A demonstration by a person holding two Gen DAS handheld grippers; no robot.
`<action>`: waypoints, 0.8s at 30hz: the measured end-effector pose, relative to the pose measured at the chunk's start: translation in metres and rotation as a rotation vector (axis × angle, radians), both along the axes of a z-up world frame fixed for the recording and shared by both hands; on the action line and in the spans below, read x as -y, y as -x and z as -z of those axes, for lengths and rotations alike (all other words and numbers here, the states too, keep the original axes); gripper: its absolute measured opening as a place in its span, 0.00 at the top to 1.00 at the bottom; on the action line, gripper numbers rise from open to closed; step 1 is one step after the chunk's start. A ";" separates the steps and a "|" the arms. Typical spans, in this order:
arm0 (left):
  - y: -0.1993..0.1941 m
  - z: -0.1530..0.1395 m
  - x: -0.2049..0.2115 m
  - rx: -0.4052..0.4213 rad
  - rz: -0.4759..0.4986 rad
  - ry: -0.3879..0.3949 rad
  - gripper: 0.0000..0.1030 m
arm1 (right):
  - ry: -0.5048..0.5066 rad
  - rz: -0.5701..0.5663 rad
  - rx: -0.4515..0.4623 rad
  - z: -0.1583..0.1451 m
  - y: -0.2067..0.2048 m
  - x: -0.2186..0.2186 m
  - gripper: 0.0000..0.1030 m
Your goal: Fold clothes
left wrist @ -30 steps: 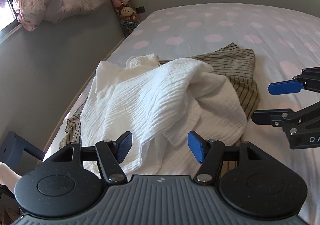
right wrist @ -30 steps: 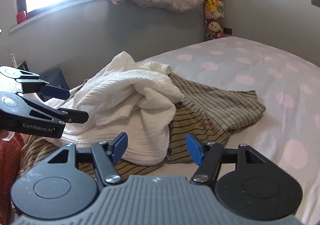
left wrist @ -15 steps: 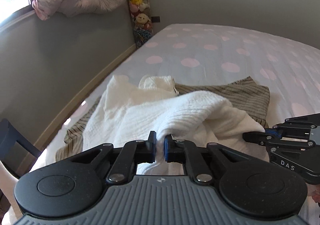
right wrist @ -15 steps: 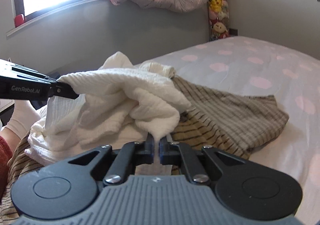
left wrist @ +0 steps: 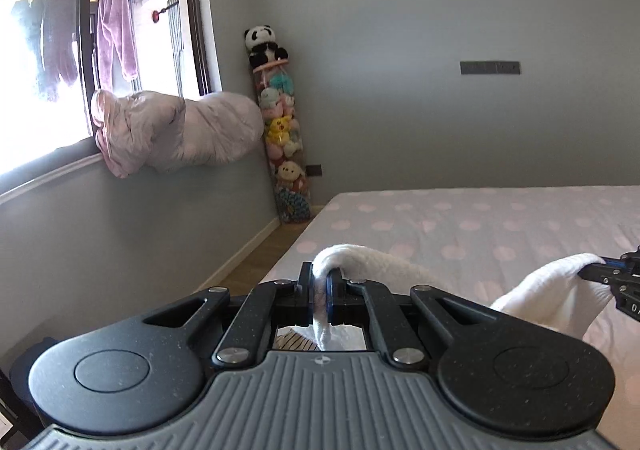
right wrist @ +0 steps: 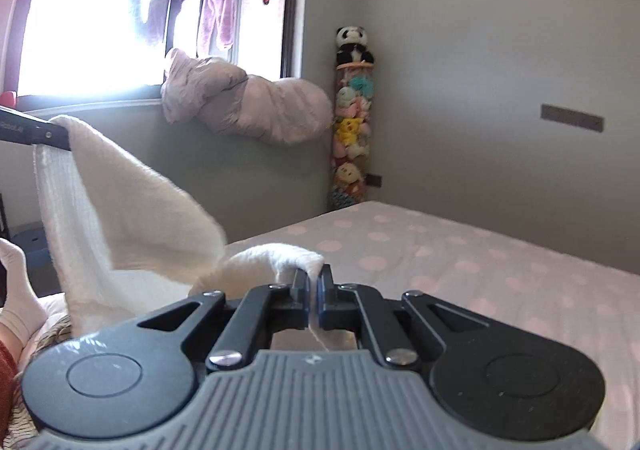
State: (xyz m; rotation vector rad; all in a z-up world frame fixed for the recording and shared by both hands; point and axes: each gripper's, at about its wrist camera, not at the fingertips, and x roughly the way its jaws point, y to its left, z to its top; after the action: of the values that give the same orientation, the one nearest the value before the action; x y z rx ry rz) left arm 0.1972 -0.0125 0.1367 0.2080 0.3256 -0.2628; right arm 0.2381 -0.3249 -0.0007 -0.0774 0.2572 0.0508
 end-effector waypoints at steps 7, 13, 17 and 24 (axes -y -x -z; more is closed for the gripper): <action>0.039 -0.012 0.001 0.024 0.038 0.041 0.96 | 0.097 0.225 0.058 -0.047 0.100 0.075 0.95; 0.038 0.035 -0.017 -0.124 0.009 0.009 0.97 | 0.094 0.407 -0.035 -0.028 0.170 0.136 0.95; 0.043 0.093 -0.032 -0.250 -0.017 -0.040 0.96 | 0.057 0.493 -0.141 0.006 0.207 0.167 0.95; 0.062 0.171 -0.058 -0.462 -0.046 -0.048 0.96 | 0.010 0.481 -0.343 0.082 0.228 0.164 0.93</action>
State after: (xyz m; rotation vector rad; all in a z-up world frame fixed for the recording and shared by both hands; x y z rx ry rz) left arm 0.1355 0.0460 -0.0341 0.1850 0.7945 -0.2565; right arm 0.0097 -0.4885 -0.0829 -0.0142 0.6123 -0.4185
